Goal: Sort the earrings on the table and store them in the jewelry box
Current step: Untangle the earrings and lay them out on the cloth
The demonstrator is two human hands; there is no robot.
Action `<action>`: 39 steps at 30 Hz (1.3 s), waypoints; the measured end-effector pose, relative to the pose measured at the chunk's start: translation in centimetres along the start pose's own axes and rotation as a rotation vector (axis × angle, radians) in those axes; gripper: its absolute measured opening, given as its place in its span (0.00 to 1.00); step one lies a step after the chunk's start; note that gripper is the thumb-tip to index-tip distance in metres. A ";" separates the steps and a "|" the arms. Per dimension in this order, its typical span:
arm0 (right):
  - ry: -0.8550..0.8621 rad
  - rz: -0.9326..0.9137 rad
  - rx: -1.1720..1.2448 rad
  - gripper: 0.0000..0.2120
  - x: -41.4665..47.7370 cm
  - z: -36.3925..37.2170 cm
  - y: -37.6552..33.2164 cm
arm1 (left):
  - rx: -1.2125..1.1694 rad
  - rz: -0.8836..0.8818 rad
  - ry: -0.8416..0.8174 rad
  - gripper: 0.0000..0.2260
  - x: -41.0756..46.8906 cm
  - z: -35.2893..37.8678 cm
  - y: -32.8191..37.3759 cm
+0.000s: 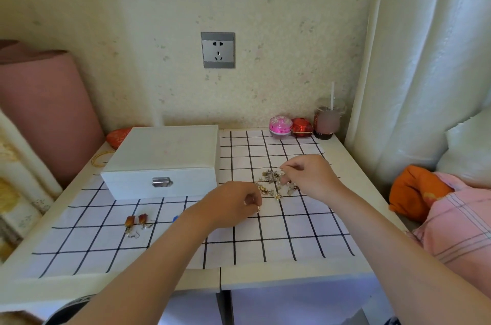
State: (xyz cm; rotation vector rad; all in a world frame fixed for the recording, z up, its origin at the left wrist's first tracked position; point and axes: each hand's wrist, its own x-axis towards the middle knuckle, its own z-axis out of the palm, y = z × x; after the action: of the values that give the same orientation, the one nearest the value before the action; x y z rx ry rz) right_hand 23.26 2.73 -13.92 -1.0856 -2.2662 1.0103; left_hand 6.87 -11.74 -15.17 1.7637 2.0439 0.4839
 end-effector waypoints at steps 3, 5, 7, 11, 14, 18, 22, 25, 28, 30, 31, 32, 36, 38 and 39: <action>-0.078 0.068 0.106 0.07 0.0 0.1 -0.6 | 0.055 0.002 -0.062 0.05 -0.9 -0.3 -0.3; -0.133 0.108 0.160 0.07 0.0 0.3 -1.0 | 0.028 -0.017 -0.032 0.07 -1.0 -0.4 -0.4; -0.160 0.120 0.185 0.07 -0.1 0.4 -1.3 | -0.041 -0.035 0.055 0.08 -0.7 -0.5 -0.3; -0.194 0.047 0.173 0.06 -0.7 0.5 -2.1 | -0.121 -0.048 0.145 0.07 0.0 -0.8 0.4; -0.273 -0.074 -0.038 0.04 -1.9 1.1 -2.4 | 0.074 -0.070 -0.002 0.08 -0.1 -0.8 0.5; -0.368 -0.145 -0.221 0.03 -3.6 1.9 -2.4 | 0.163 -0.064 -0.091 0.10 -1.2 -0.6 0.7; -0.404 -0.161 -0.282 0.07 -4.3 2.9 -2.2 | 0.119 -0.029 -0.107 0.06 -2.4 -0.8 0.0; -0.422 -0.183 -0.263 0.09 -4.5 3.4 -2.4 | 0.092 -0.038 -0.104 0.06 -3.4 -1.0 -0.7; -0.443 -0.203 -0.277 0.11 -4.8 3.9 -2.9 | 0.045 -0.031 -0.113 0.07 -4.3 -1.2 -1.2; -0.449 -0.188 -0.331 0.14 -4.9 4.1 -3.2 | 0.039 -0.026 -0.114 0.08 -4.8 -1.3 -1.6; -0.450 -0.171 -0.374 0.13 -4.9 4.1 -3.3 | 0.048 -0.025 -0.106 0.09 -5.0 -1.4 -1.7; -0.450 -0.157 -0.407 0.12 -5.0 4.0 -3.4 | 0.060 -0.024 -0.095 0.09 -5.2 -1.5 -1.9; -0.457 -0.134 -0.406 0.05 -5.1 4.0 -3.5 | 0.106 -0.006 -0.051 0.08 -5.6 -1.4 -2.0; -0.492 -0.111 -0.361 0.06 -5.3 4.3 -3.6 | 0.121 -0.001 -0.029 0.07 -5.7 -1.2 -2.0; -0.515 -0.099 -0.334 0.07 -5.4 4.4 -3.7 | 0.126 -0.002 -0.021 0.07 -5.8 -1.1 -2.0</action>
State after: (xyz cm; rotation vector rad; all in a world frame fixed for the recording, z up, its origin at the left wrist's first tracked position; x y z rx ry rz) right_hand 21.92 -5.08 -14.26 -0.8954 -2.9567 0.9770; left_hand 5.31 -17.72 -14.81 1.8295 2.1030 0.3417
